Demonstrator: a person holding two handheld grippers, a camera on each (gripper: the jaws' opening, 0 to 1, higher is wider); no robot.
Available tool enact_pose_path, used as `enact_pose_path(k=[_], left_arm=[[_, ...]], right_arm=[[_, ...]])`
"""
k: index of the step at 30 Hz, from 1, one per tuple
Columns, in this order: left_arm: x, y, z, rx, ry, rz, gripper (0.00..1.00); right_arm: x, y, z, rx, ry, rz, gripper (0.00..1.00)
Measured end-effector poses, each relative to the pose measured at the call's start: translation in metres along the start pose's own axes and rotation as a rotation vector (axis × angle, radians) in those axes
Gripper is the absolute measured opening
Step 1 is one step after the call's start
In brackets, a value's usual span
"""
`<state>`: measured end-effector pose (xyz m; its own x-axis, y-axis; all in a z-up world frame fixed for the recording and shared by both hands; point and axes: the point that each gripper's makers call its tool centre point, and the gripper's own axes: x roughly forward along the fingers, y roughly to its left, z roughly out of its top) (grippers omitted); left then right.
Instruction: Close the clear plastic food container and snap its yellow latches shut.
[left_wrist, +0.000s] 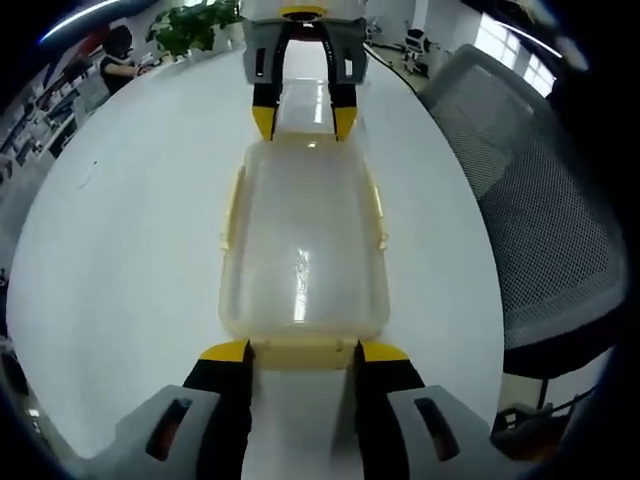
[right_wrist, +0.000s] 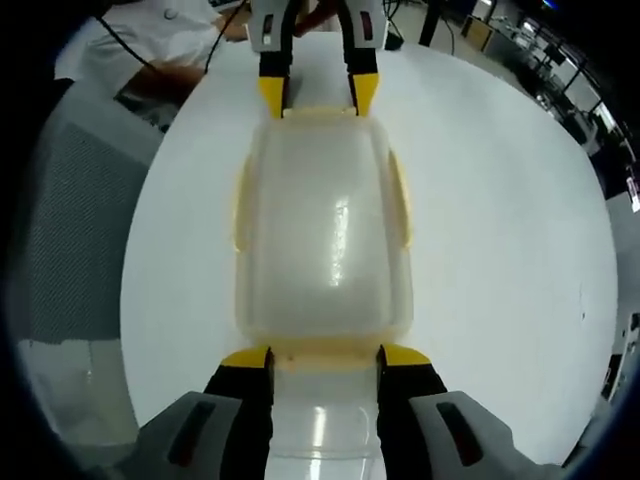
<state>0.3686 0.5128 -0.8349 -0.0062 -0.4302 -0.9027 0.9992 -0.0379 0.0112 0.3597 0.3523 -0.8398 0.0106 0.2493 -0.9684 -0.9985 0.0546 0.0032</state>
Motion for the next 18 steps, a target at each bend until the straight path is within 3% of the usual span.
enact_pose_path(k=[8,14,18], left_arm=[[-0.006,-0.005,-0.012,-0.001,0.029,-0.002,0.39],[-0.015,-0.014,-0.011,-0.032,-0.014,-0.012,0.38],[-0.018,-0.018,-0.011,-0.038,-0.001,-0.012,0.38]], right_arm=[[-0.006,0.007,0.016,0.004,-0.032,0.008,0.39],[-0.012,0.013,0.02,-0.004,-0.068,0.021,0.39],[-0.017,0.017,0.025,-0.013,-0.082,0.018,0.39]])
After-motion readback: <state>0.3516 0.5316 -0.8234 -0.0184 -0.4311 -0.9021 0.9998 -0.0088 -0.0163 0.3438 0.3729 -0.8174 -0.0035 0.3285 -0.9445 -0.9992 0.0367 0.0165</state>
